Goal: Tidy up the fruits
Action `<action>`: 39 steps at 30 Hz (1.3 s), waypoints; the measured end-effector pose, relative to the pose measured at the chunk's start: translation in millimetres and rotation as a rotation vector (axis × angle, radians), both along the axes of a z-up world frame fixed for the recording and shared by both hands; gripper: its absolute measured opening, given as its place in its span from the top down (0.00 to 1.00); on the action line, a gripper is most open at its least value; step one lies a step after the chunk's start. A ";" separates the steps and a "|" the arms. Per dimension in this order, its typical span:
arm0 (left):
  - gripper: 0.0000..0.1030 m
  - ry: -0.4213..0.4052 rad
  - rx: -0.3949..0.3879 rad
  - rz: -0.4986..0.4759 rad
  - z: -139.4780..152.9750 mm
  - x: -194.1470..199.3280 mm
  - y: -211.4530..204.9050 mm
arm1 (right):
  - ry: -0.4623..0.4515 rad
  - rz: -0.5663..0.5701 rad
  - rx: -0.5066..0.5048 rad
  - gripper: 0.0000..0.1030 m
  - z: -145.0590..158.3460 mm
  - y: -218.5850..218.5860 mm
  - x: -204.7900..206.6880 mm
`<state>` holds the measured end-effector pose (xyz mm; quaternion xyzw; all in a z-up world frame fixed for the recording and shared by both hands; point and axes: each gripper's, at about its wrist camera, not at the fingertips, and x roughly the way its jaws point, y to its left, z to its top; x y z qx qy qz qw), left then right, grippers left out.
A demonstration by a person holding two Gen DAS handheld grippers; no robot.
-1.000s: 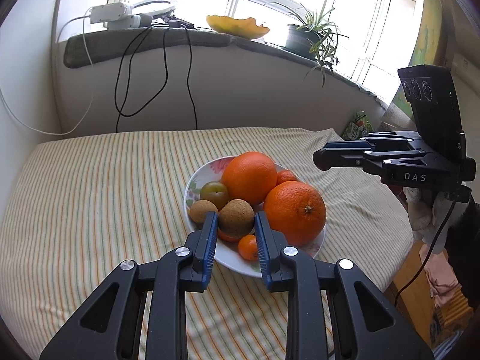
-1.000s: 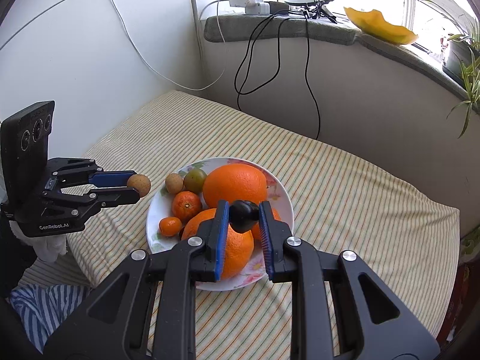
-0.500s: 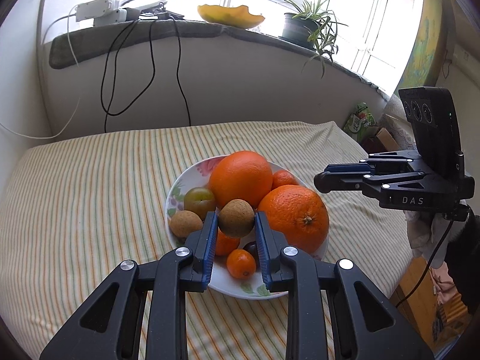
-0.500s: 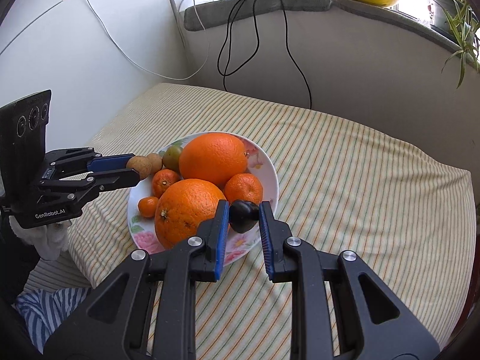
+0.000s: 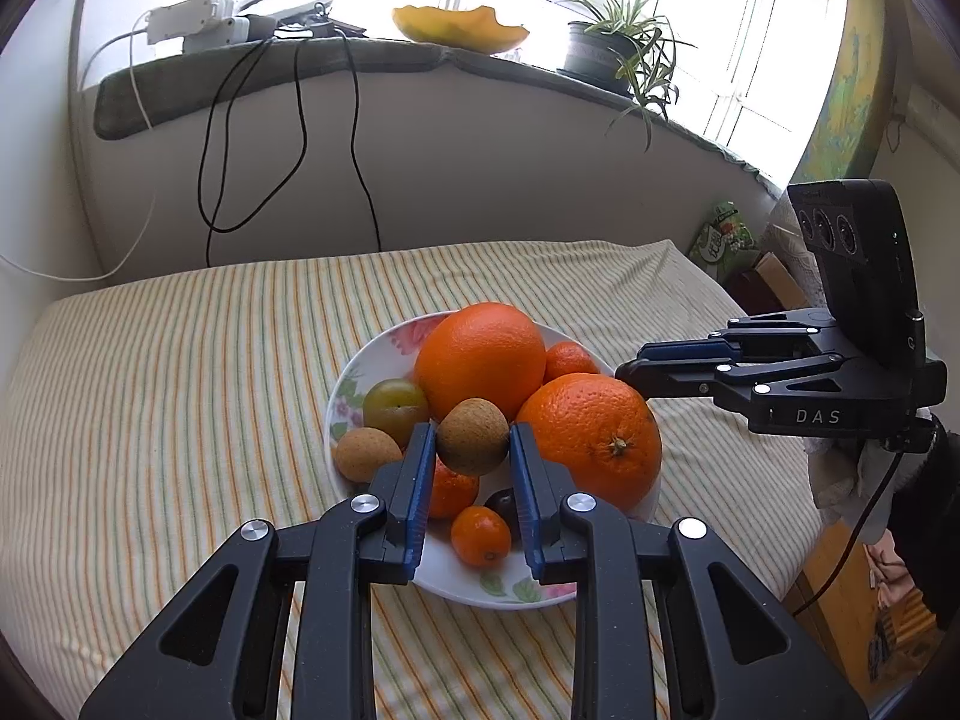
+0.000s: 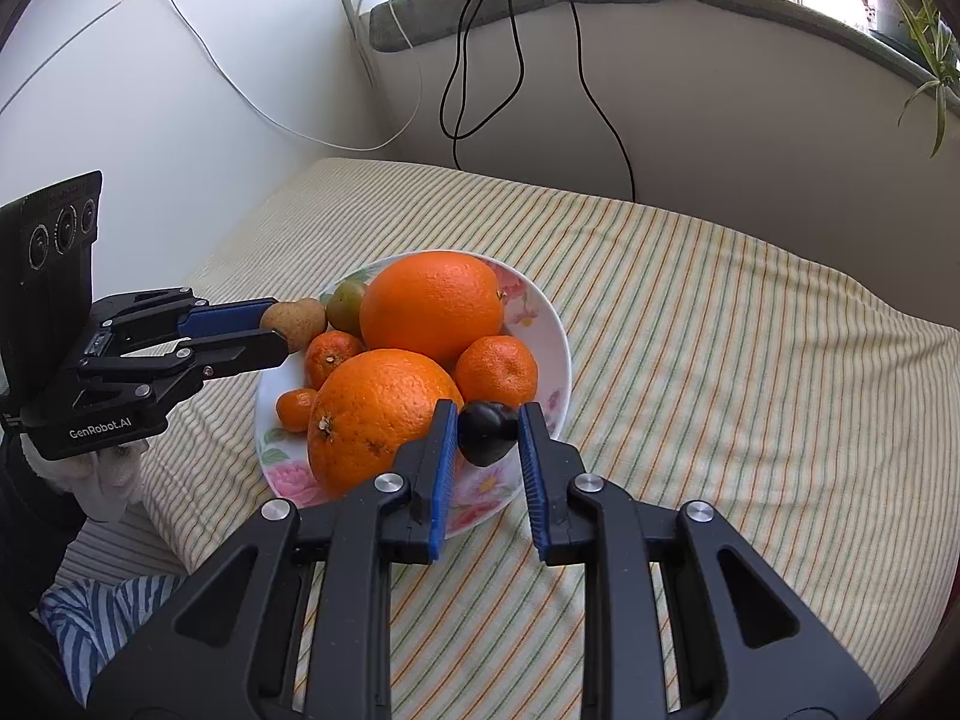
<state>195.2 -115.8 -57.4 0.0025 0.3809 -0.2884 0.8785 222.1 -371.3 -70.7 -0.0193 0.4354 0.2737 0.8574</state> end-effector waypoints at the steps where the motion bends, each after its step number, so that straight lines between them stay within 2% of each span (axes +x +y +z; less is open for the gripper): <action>1: 0.77 -0.001 0.002 0.001 0.0 -0.2 -0.4 | 0.001 0.001 0.003 0.79 0.5 -0.3 0.3; 19: 0.76 -0.002 0.010 0.010 -0.5 -1.9 -2.0 | 0.002 0.008 0.043 0.77 5.6 -3.1 -1.0; 20: 0.76 -0.002 0.009 0.011 -0.2 -2.0 -2.0 | 0.002 0.010 0.043 0.75 6.0 -2.4 -1.3; 22: 0.73 -0.006 0.006 0.011 0.9 -2.9 -1.9 | -0.001 0.011 0.049 0.59 7.2 -1.3 -2.4; 23: 0.72 -0.008 0.006 0.013 1.4 -3.2 -1.6 | -0.009 0.007 0.051 0.48 8.1 -1.2 -3.2; 26: 0.70 -0.009 0.009 0.012 2.1 -3.9 -2.0 | -0.016 0.002 0.060 0.46 10.6 -0.8 -4.4; 29: 0.60 -0.011 0.005 0.019 2.9 -4.9 -0.7 | -0.020 -0.007 0.059 0.46 12.9 -1.4 -5.3; 31: 0.60 -0.014 0.005 0.021 3.7 -6.2 0.0 | -0.022 -0.013 0.063 0.46 14.8 -2.3 -7.4; 34: 0.49 -0.019 0.008 0.034 5.0 -8.6 1.8 | -0.040 -0.016 0.052 0.37 18.0 -1.9 -13.4; 37: 0.49 -0.029 0.015 0.037 7.5 -12.7 2.5 | -0.065 -0.020 0.033 0.35 22.2 -1.5 -20.0; 39: 0.43 -0.038 0.025 0.046 9.9 -15.8 2.4 | -0.078 -0.030 0.028 0.34 25.0 -1.5 -24.0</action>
